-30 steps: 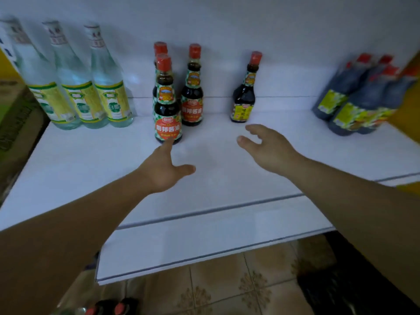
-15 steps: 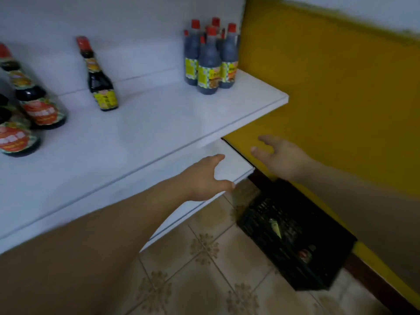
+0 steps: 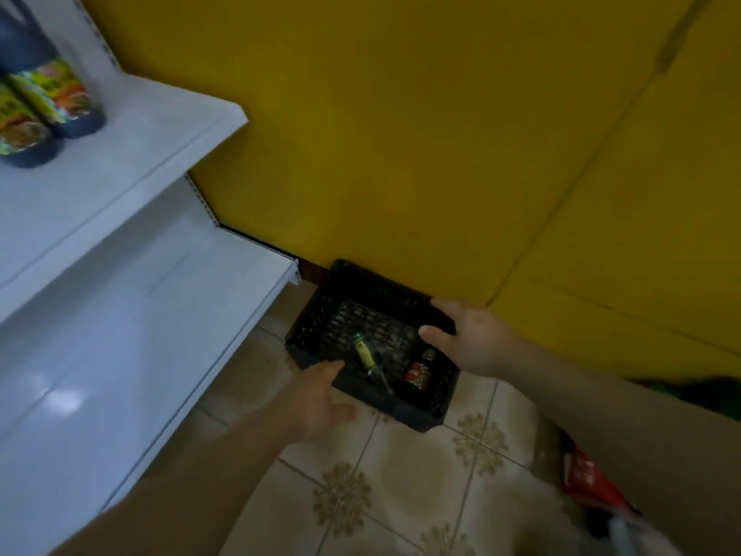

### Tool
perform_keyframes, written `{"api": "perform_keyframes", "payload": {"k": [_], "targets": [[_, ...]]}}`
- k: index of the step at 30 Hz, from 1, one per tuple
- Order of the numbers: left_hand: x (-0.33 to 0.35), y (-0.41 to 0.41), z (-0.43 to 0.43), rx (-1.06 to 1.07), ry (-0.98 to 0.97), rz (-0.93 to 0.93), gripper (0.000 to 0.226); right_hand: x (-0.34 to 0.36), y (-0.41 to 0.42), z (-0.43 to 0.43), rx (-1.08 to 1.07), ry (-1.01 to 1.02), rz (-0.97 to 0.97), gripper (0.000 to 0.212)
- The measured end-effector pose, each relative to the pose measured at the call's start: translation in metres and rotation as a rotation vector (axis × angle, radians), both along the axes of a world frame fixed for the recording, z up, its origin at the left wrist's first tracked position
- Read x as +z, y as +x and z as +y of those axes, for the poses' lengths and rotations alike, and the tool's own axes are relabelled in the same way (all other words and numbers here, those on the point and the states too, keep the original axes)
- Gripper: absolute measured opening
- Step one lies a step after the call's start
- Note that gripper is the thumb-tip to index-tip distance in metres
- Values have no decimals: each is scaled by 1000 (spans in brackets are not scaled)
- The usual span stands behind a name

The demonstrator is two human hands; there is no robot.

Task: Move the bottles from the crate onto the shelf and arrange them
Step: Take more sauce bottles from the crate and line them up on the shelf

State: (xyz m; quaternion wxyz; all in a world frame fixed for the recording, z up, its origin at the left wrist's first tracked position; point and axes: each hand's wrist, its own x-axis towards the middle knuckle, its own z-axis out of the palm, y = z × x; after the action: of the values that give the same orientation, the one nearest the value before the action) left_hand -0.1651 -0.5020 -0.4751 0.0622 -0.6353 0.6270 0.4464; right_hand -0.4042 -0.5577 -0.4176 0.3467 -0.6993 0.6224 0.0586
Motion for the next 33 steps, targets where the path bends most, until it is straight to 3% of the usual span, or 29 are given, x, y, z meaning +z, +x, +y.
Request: {"api": "perform_keyframes", "payload": {"k": [9,16,20,23,28,33], "targets": [[-65,-30,-71,-39,82,38,78,-78,-37,-33,-174,148,28,69],[-143,-14,-159,-325,85,-93,78,-148,3,-98,-243,245,-35,67],[-220,-5,-204,-386,16,-149,71,-227,22,-135,-328,339,-74,67],[-282,-2,-225,-432,70,-173,74,-292,32,-146,-409,428,-110,66],[-376,-11,-249,-391,94,-212,85,-397,33,-158,-322,503,-80,64],[-452,-15,-255,-559,20,-273,91,-482,36,-157,-322,536,-129,59]]}}
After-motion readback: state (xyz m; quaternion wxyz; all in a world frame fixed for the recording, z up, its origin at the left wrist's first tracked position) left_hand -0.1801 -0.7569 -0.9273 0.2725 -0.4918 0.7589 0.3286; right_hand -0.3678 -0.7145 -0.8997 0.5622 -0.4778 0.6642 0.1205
